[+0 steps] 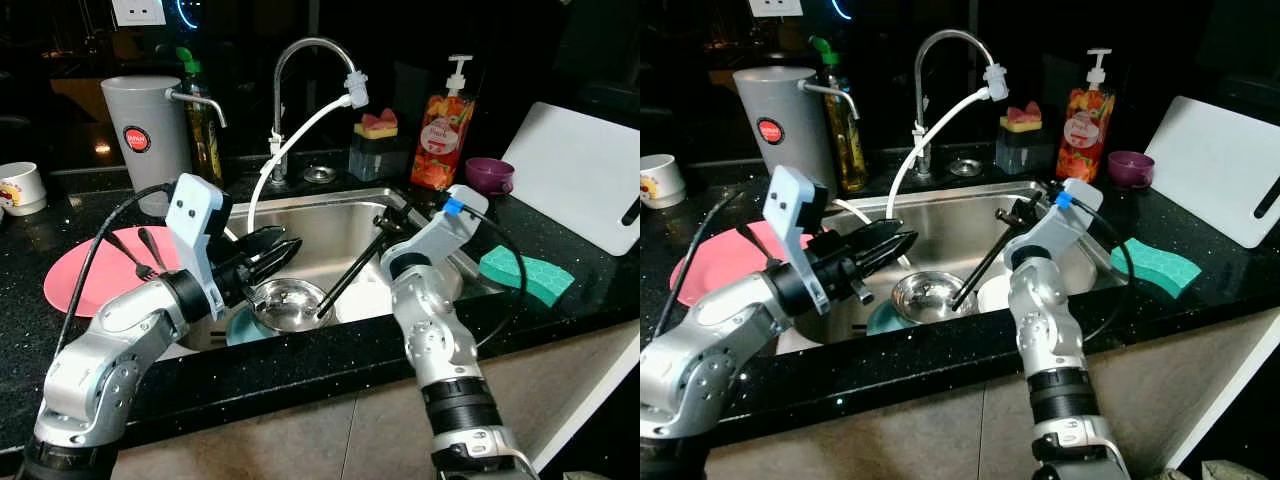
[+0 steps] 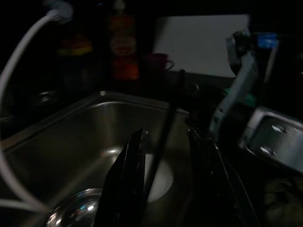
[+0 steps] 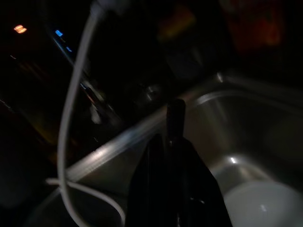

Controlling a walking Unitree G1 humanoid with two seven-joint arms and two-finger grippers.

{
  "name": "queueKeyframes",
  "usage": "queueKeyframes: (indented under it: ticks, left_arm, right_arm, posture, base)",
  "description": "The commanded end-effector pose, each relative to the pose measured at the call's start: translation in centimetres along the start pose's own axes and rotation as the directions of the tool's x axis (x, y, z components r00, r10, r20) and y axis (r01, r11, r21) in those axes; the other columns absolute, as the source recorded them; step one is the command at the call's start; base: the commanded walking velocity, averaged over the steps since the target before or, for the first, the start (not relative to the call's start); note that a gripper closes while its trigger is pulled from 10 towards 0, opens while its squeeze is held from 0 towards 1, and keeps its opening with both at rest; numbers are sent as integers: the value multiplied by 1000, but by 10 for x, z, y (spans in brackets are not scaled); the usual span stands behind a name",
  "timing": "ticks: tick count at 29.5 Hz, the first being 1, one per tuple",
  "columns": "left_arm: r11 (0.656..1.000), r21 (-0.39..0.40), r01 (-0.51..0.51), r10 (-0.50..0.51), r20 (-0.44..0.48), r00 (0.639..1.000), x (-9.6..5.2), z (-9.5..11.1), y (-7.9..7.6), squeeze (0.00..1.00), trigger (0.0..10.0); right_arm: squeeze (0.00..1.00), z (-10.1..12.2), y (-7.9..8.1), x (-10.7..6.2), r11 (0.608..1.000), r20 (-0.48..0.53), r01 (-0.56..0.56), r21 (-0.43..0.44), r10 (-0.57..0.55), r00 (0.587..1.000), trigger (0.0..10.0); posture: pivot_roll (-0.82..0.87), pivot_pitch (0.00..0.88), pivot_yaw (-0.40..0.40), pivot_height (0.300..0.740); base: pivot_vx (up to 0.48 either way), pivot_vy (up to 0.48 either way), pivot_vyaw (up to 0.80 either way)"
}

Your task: Kitchen organization

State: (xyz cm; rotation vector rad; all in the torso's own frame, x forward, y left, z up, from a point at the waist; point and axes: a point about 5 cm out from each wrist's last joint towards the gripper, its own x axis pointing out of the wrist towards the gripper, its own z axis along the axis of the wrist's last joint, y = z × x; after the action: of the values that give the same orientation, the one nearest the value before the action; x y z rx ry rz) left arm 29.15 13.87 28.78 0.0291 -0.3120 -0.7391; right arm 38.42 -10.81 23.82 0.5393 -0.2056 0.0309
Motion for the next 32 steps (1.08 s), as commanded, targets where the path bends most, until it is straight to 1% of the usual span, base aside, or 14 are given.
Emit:
queueKeyframes:
  ticks: [1,6,7,8,9,11,16,19,20,22,24,26,29,32]
  left_arm:
    - [999,8,-45,46,-25,999,-1,-3,4,0,10000]
    - [991,12,-133,134,-59,989,-2,-9,11,0,10000]
    - [975,27,-219,221,-69,973,-2,-12,20,0,10000]
    - [975,27,-219,221,-69,973,-2,-12,20,0,10000]
    - [956,38,-290,292,-72,954,-2,-13,27,0,10000]
    - [905,67,-420,424,-81,902,-2,-17,40,0,10000]
    - [838,127,-531,544,-108,832,-5,-22,54,0,10000]
    - [696,330,-638,714,-224,663,-18,-38,77,0,10000]
    - [696,330,-638,714,-224,663,-18,-38,77,0,10000]
    - [658,404,-635,749,-271,604,-28,-41,83,0,10000]
    - [635,450,-628,766,-265,585,-33,-36,88,0,10000]
    - [580,458,-673,811,-256,525,-43,-29,101,0,10000]
    - [556,450,-699,830,-259,494,-46,-27,106,0,10000]
    - [503,377,-777,861,-298,413,-51,-29,122,0,10000]
  right_arm:
    - [1000,-20,-2,-2,1000,-63,25,1,-25,998,10000]
    - [1000,-33,9,-6,987,-103,-43,152,59,993,10000]
    - [196,-32,18,-10,975,-89,-111,192,130,988,10000]
    - [196,-32,18,-10,975,-89,-111,192,130,988,10000]
    - [0,-29,21,-13,966,-75,-145,214,164,984,10000]
    - [0,-20,25,-20,941,-36,-214,263,232,972,10000]
    - [0,-8,30,-30,905,15,-288,314,299,954,10000]
    - [0,9,36,-50,852,79,-392,349,389,918,10000]
    - [0,9,36,-50,852,79,-392,349,389,918,10000]
    - [0,14,34,-57,845,94,-408,345,401,911,10000]
    - [0,17,31,-60,847,97,-404,346,396,913,10000]
    - [0,17,27,-62,852,95,-398,340,390,916,10000]
    - [0,18,26,-63,853,93,-397,338,389,916,10000]
    - [0,19,24,-63,857,82,-385,342,381,921,10000]
  posture:
    - [162,60,-32,740]
    - [173,65,-41,740]
    - [170,62,-39,740]
    - [170,62,-39,740]
    - [168,59,-37,740]
    - [164,60,-35,740]
    - [154,68,-39,740]
    - [135,62,-20,740]
    - [135,62,-20,740]
    - [126,78,-17,740]
    - [125,80,-17,740]
    - [126,78,-13,740]
    - [126,78,-13,740]
    - [133,87,-19,740]
  base:
    - [0,0,0]
    - [0,0,0]
    - [0,0,0]
    - [0,0,0]
    - [0,0,0]
    - [0,0,0]
    - [0,0,0]
    - [0,0,0]
    - [0,0,0]
    - [0,0,0]
    - [0,0,0]
    - [0,0,0]
    - [0,0,0]
    - [0,0,0]
